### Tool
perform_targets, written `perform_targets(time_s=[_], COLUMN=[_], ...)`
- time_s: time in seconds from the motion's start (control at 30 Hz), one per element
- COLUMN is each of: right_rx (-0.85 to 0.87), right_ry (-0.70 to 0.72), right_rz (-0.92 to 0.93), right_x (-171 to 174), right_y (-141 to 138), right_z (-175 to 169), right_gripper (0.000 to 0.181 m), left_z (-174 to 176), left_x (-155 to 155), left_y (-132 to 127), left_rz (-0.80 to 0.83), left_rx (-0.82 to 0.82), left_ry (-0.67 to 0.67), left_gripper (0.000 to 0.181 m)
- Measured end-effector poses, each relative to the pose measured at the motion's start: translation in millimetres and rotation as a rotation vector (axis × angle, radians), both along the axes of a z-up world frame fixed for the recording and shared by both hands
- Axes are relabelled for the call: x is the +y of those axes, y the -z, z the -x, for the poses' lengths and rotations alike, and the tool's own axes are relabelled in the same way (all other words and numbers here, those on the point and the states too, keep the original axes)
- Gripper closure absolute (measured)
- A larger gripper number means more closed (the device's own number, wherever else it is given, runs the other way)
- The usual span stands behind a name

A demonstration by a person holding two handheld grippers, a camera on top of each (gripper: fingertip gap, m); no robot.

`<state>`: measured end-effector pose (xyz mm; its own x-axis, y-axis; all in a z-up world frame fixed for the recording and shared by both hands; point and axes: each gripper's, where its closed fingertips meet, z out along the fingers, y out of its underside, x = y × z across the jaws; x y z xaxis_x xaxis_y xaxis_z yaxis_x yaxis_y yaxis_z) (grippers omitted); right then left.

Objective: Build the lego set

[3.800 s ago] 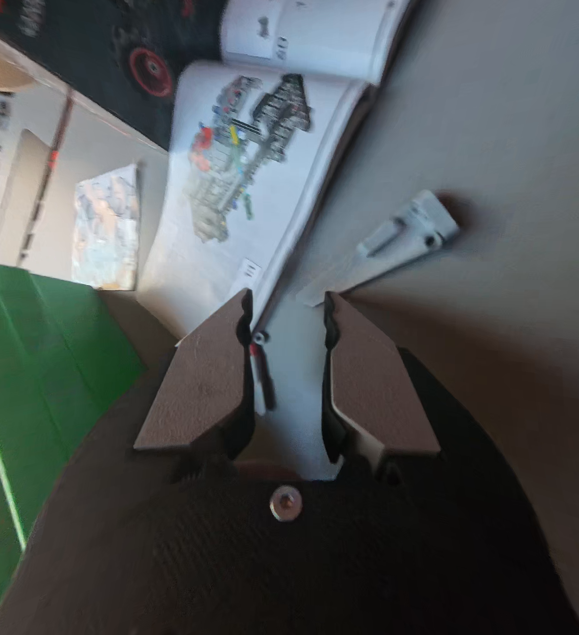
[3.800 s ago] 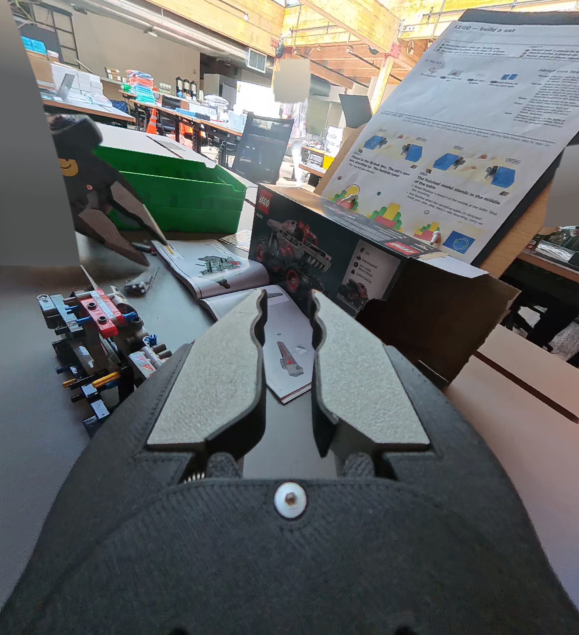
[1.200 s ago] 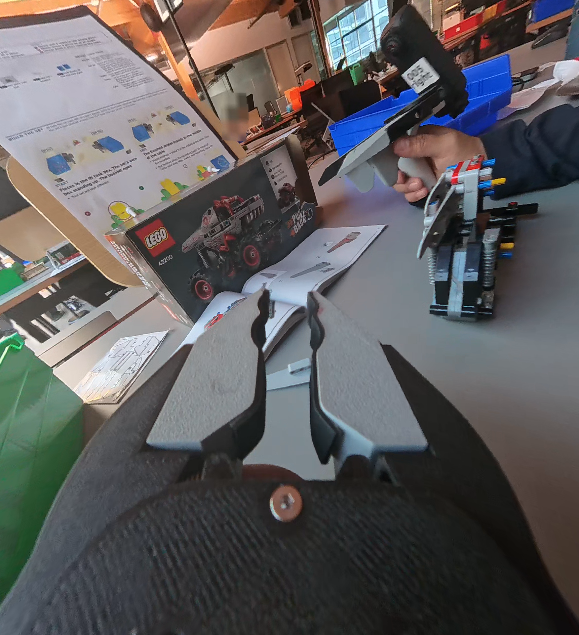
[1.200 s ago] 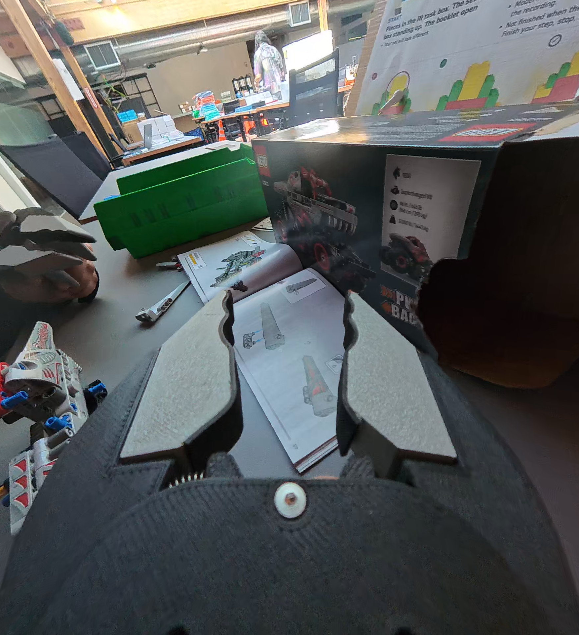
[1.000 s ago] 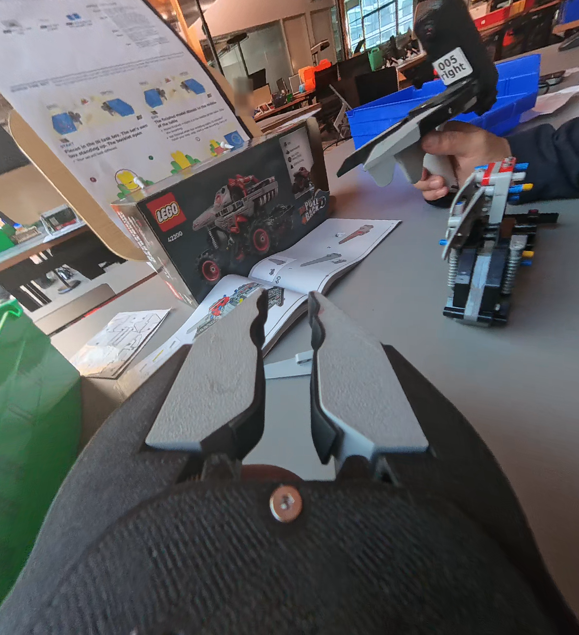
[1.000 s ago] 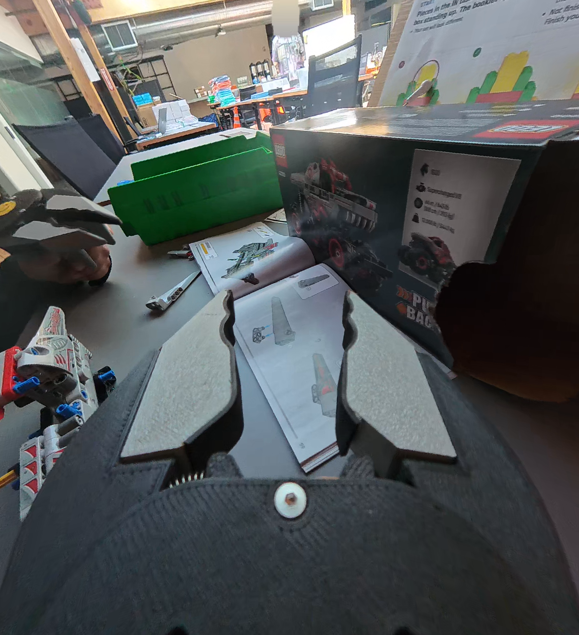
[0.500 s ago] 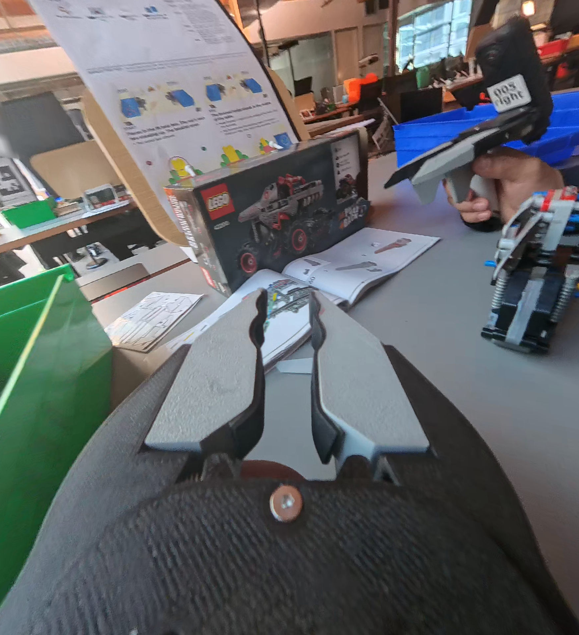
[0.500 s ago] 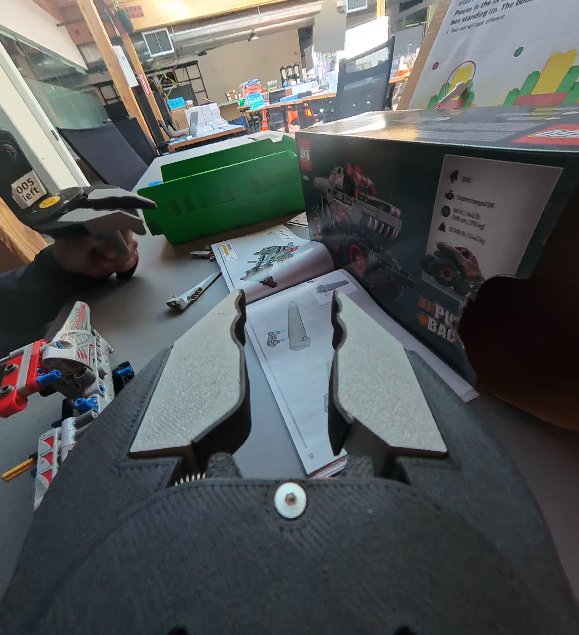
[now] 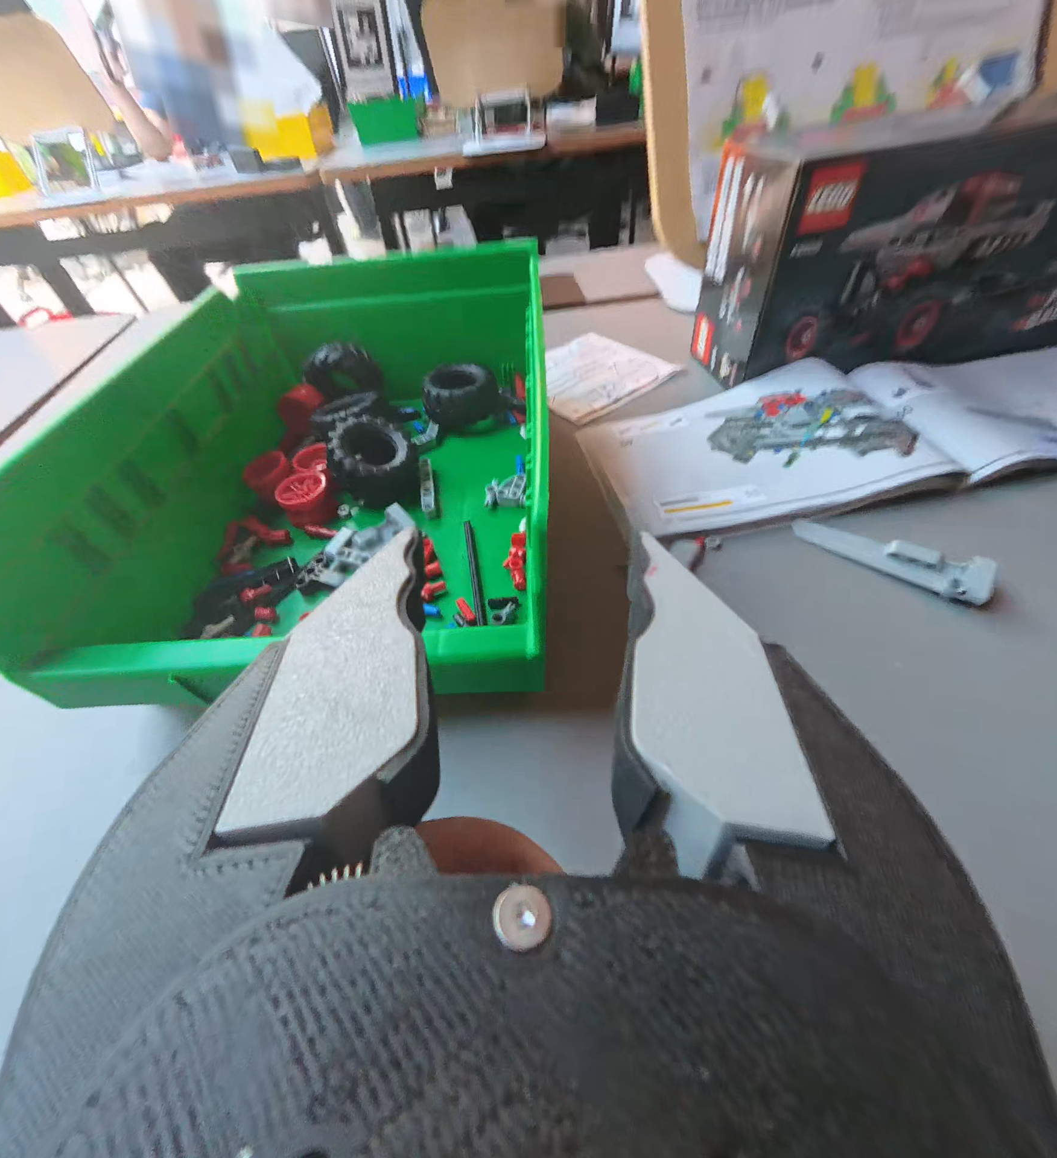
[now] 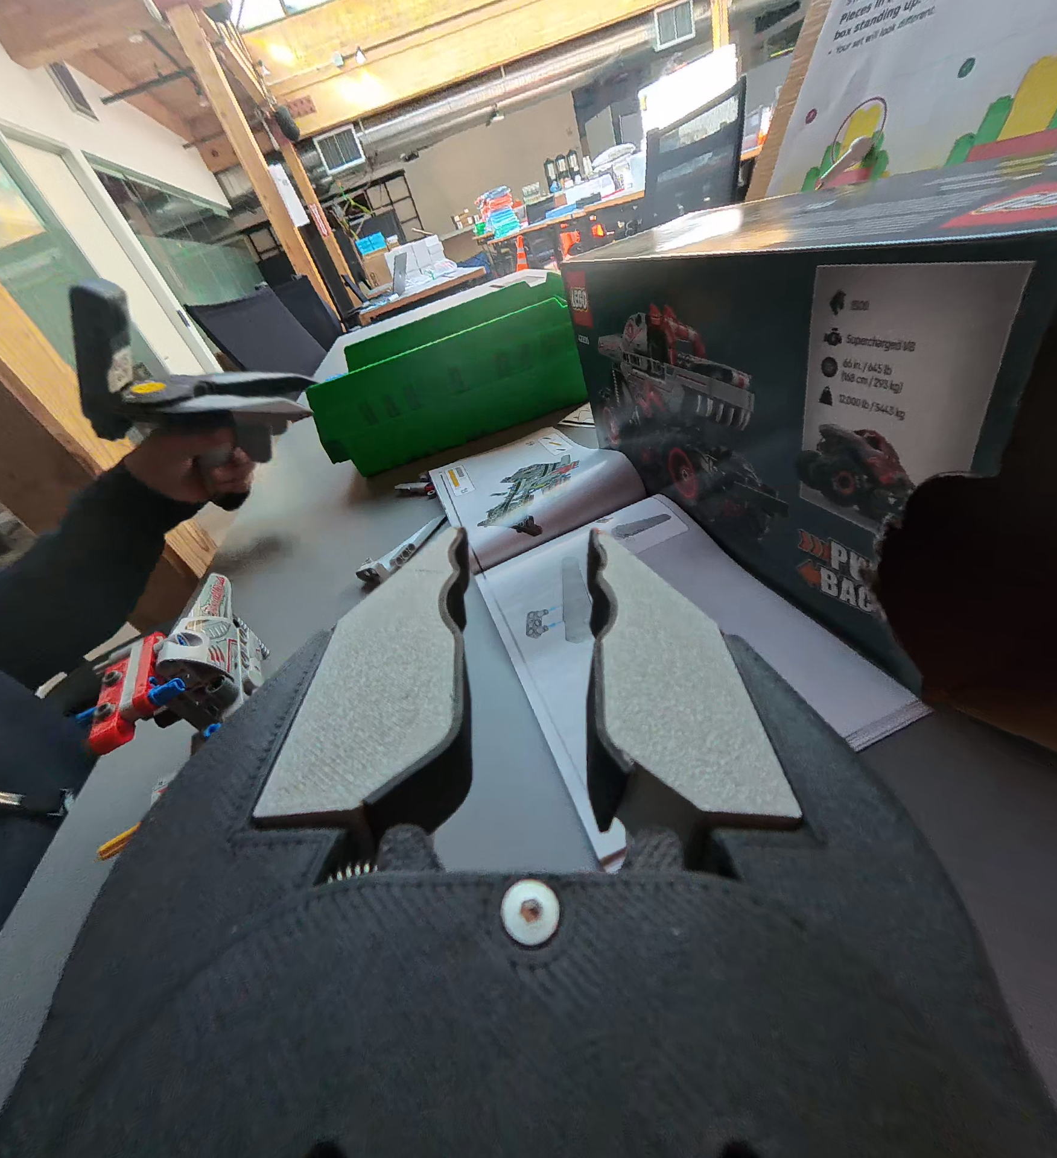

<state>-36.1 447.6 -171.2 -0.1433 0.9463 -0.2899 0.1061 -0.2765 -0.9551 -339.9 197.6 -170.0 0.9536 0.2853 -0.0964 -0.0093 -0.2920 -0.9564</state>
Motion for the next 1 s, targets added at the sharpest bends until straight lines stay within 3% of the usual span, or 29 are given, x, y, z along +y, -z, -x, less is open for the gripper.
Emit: perform_targets(time_s=[0.07,0.17,0.23,0.37,0.43,0.5,0.6,0.63,0.73,0.9,1.0], right_rx=[0.011,0.012,0.009,0.001,-0.003,-0.007,-0.003,-0.001,0.007,0.024,0.024], right_ry=[0.005,0.011,0.012,0.005,-0.001,-0.005,-0.002,0.000,0.006,-0.036,-0.050], right_rz=[0.016,0.021,0.018,0.018,0.021,0.022,0.025,0.027,0.032,0.022,-0.008], right_x=[1,2,2,1,1,0,1,1,3,-4,-9], right_y=[-1,-2,-1,0,1,1,1,1,0,-3,-3], right_z=[-2,-2,-2,-1,-1,0,-1,-1,-2,-2,-2], right_gripper=[0.147,0.148,0.148,0.148,0.148,0.148,0.148,0.148,0.148,0.143,0.138], left_z=[7,8,7,7,-2,-20,-59,-59,-38,31,51], left_x=[9,16,17,13,13,15,16,13,-3,-28,-21], left_y=[24,43,43,44,44,43,32,27,2,-54,-78], left_rz=[0.108,0.160,0.160,0.185,0.167,0.151,0.080,0.061,0.011,-0.086,-0.160], left_rx=[-0.001,-0.018,-0.022,0.036,-0.011,-0.040,-0.117,-0.129,-0.089,0.043,0.056], left_ry=[-0.024,-0.007,-0.012,-0.091,-0.120,-0.076,0.121,0.129,0.077,-0.070,-0.055], left_gripper=[0.126,0.178,0.180,0.180,0.180,0.180,0.173,0.165,0.140,0.127,0.122])
